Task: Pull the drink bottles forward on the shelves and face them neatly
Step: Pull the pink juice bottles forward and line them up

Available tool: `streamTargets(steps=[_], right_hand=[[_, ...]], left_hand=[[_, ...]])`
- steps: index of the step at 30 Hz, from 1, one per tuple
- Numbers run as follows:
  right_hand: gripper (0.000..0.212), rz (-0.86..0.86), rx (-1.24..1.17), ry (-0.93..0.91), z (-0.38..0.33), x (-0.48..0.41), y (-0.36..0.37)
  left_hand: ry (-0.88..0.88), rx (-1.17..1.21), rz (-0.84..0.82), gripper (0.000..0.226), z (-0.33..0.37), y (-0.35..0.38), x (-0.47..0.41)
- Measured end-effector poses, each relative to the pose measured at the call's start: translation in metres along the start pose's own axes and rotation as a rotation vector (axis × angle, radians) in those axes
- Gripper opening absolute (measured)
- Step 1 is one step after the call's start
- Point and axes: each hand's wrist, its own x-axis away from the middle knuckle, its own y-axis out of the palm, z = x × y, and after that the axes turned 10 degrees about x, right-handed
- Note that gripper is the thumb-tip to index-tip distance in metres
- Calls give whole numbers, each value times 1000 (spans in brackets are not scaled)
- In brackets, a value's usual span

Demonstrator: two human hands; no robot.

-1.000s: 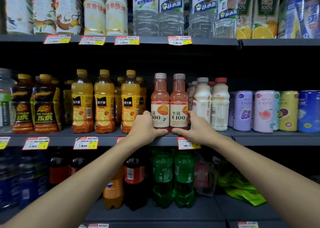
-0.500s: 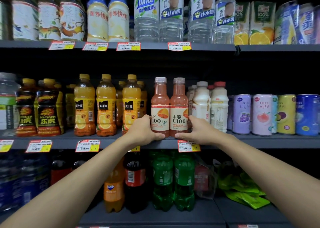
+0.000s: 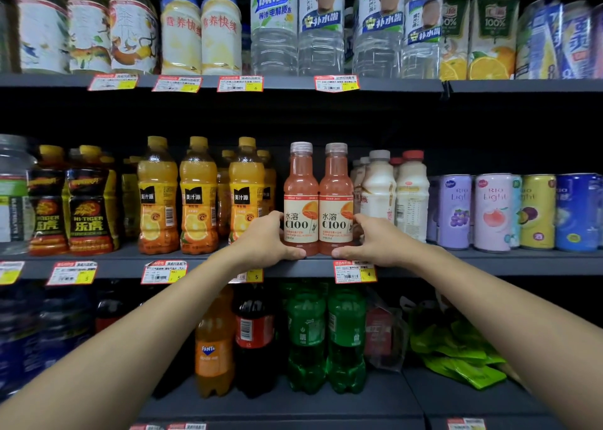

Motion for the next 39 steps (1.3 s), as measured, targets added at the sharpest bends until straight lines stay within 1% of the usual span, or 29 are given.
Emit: streamTargets(steps=[2, 6, 13, 19, 23, 28, 39], right_hand=[[84, 29, -5, -4, -1, 0, 2], [84, 73, 26, -10, -1, -2, 7], [68, 56, -6, -12, 1, -4, 8], [70, 54, -27, -13, 2, -4, 11], [70, 82, -23, -14, 1, -3, 13], [70, 87, -21, -2, 1, -2, 13], [71, 83, -13, -10, 1, -3, 13]], left_hand=[[20, -20, -1, 81, 0, -1, 0], [59, -82, -6, 76, -2, 1, -2], [44, -58, -20, 73, -3, 1, -6], [50, -54, -6, 71, -9, 4, -9], [49, -37, 9, 72, -11, 5, -10], [46, -66, 30, 70, -12, 8, -14], [48, -92, 34, 76, -15, 6, -17]])
